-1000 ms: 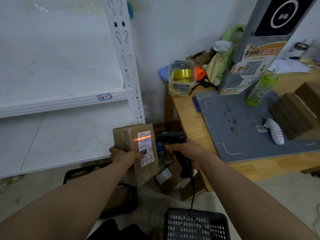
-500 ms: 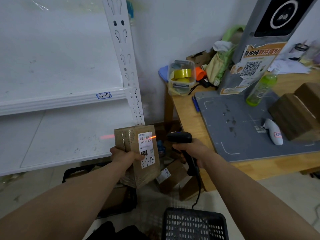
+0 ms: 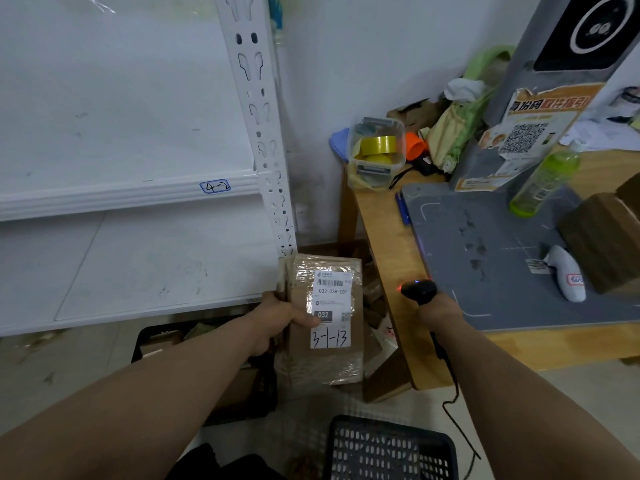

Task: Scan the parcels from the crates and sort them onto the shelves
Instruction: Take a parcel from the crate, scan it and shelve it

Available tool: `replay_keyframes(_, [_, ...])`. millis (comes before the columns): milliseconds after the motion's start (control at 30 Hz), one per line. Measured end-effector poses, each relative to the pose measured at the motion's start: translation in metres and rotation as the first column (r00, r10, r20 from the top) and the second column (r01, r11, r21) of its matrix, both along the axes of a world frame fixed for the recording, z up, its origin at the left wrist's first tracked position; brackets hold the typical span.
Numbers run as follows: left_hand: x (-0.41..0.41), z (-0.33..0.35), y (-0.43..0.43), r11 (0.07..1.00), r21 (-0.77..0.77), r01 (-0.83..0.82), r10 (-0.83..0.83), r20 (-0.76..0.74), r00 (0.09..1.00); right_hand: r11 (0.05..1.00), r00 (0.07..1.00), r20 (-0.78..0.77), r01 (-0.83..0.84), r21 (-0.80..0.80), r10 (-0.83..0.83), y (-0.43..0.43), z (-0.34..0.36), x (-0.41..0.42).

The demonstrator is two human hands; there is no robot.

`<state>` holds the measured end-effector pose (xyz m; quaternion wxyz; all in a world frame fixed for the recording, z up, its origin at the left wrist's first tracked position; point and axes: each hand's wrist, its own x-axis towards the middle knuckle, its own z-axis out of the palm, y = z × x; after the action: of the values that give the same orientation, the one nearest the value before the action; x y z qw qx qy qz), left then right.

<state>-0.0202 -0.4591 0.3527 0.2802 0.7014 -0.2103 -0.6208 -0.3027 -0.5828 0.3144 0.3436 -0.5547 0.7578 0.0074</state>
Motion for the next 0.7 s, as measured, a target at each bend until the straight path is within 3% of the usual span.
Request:
replay_keyframes(67, [-0.004, 0.003, 0.0, 0.999, 0.004, 0.052, -0.052, -0.01, 0.999, 0.999, 0.999, 0.011, 0.035, -0.003, -0.035, 0.002, -0.001, 0.001])
replay_keyframes(267, [-0.011, 0.003, 0.004, 1.0, -0.023, -0.001, 0.001, 0.004, 1.0, 0.99, 0.991, 0.022, 0.133, -0.048, -0.132, 0.009, 0.007, 0.002])
replay_keyframes(367, [-0.01, 0.002, 0.007, 0.999, -0.033, 0.001, -0.001, -0.013, 1.0, 0.97, 0.992, -0.005, 0.12, -0.211, -0.123, 0.014, 0.02, 0.005])
replay_keyframes(467, [-0.006, 0.001, 0.014, 0.999, -0.047, -0.009, 0.008, -0.03, 1.0, 0.927, 0.999, -0.043, -0.009, -0.376, -0.008, 0.018, 0.035, 0.018])
replay_keyframes(567, [0.004, 0.0, 0.024, 0.999, -0.051, -0.017, 0.014, -0.061, 0.998, 0.95, 0.972, 0.213, -0.032, -0.31, 0.102, 0.029, 0.055, 0.046])
replay_keyframes(700, [0.023, 0.012, 0.044, 0.997, -0.067, -0.041, 0.035, -0.09, 0.995, 0.997, 0.811, 0.58, -0.066, -0.037, 0.075, 0.051, 0.072, 0.091])
